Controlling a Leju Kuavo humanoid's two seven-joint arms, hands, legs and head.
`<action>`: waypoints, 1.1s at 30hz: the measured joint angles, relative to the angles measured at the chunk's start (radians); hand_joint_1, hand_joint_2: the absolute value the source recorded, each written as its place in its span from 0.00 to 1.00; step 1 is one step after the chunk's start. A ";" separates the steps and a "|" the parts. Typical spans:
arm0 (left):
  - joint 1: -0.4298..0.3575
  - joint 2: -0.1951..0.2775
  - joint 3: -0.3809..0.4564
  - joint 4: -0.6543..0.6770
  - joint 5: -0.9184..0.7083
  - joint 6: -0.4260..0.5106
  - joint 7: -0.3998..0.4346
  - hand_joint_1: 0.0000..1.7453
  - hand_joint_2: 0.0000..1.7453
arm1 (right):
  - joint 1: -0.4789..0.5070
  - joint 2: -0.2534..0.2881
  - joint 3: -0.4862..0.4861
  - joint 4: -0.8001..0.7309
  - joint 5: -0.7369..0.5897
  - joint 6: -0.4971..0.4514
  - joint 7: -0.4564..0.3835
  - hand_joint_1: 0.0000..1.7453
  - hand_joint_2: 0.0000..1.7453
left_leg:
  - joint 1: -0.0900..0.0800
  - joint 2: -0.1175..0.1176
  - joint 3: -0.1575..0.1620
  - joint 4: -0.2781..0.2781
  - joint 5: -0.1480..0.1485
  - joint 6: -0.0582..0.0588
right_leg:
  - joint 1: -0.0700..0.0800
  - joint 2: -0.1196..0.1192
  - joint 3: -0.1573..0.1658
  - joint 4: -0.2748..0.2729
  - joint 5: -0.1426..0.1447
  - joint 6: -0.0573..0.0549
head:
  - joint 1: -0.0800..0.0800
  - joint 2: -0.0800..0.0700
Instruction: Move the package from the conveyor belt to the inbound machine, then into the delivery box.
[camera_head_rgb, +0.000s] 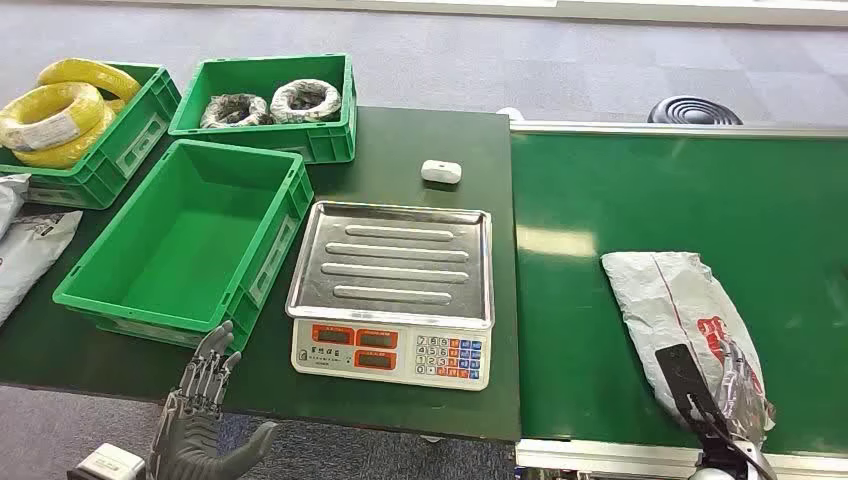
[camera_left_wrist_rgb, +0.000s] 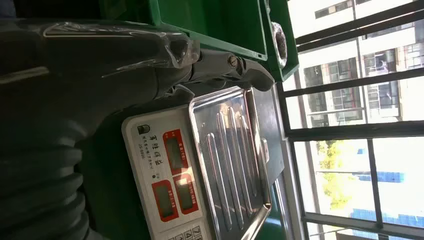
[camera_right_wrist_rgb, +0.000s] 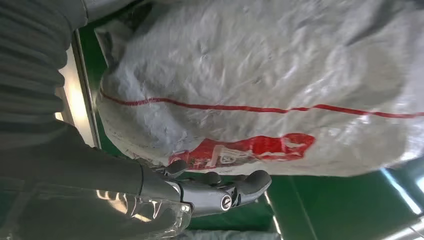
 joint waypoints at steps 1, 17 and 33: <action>0.000 -0.002 0.001 0.001 0.003 -0.007 0.001 0.00 1.00 | -0.006 -0.007 -0.001 0.016 0.002 0.018 0.012 0.93 1.00 | 0.000 0.000 0.000 0.000 0.000 0.000 | 0.000 0.000 0.000 0.000 0.000 0.000 | 0.000 0.000; 0.009 -0.055 0.047 0.002 -0.001 -0.118 0.028 0.00 1.00 | -0.183 0.018 -0.038 0.143 0.133 -0.004 0.084 1.00 1.00 | 0.000 -0.001 -0.001 0.000 0.000 0.000 | 0.001 -0.001 0.001 0.001 0.000 0.000 | 0.000 0.000; -0.069 -0.097 0.107 0.020 -0.038 -0.188 -0.026 0.00 1.00 | -0.215 0.104 0.154 -0.394 0.058 -0.222 -0.315 1.00 1.00 | 0.001 -0.001 -0.001 -0.001 0.001 0.000 | 0.001 -0.001 0.001 0.001 0.000 0.000 | 0.000 0.000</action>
